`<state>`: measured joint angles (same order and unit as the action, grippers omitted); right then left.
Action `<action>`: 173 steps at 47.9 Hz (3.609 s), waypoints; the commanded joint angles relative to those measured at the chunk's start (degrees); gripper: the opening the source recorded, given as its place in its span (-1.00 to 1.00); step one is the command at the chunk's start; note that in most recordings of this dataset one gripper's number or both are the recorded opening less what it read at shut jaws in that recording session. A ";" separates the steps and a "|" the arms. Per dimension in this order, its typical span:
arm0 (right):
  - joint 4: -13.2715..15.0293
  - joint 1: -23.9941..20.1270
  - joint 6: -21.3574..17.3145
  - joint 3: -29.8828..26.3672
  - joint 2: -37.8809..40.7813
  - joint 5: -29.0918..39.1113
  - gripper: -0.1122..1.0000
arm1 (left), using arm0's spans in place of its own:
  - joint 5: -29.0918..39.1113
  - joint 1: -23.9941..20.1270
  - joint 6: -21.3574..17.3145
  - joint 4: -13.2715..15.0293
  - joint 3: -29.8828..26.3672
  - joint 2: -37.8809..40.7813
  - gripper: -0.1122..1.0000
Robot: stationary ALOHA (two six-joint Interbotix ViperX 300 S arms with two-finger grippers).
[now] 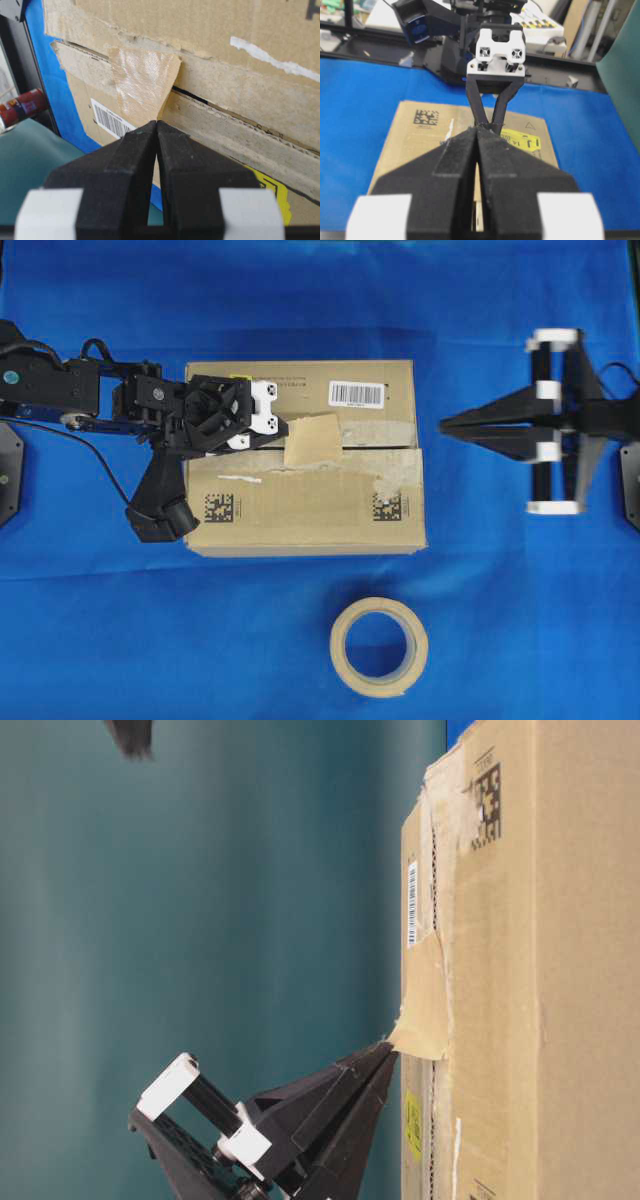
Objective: Apply tape along the seams of the closed cardboard box to seal it securely.
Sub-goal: 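Move the right gripper in and press the tape onto the seam, then release the tape with the left gripper and reposition it beside the tape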
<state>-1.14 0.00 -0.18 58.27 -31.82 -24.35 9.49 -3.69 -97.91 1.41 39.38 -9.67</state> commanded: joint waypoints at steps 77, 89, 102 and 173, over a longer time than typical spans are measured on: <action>-2.72 2.64 -3.52 -19.60 35.68 1.85 -0.04 | 1.41 0.26 0.62 -0.09 -0.97 -0.62 -0.79; -2.72 2.64 -3.52 -19.69 35.68 1.85 -0.04 | 1.67 0.18 2.02 -0.09 -0.88 -0.62 -0.79; -2.72 2.64 -3.60 -19.69 35.68 1.85 -0.04 | 2.20 0.18 2.11 -0.09 -1.14 -0.62 -0.67; -3.25 1.58 -3.69 -19.34 35.68 2.55 -0.04 | 21.97 1.23 2.11 -0.35 -9.49 1.32 0.40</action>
<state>-4.22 1.93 -3.96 39.64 4.48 -21.62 31.46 -2.55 -95.89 1.14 30.94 -6.77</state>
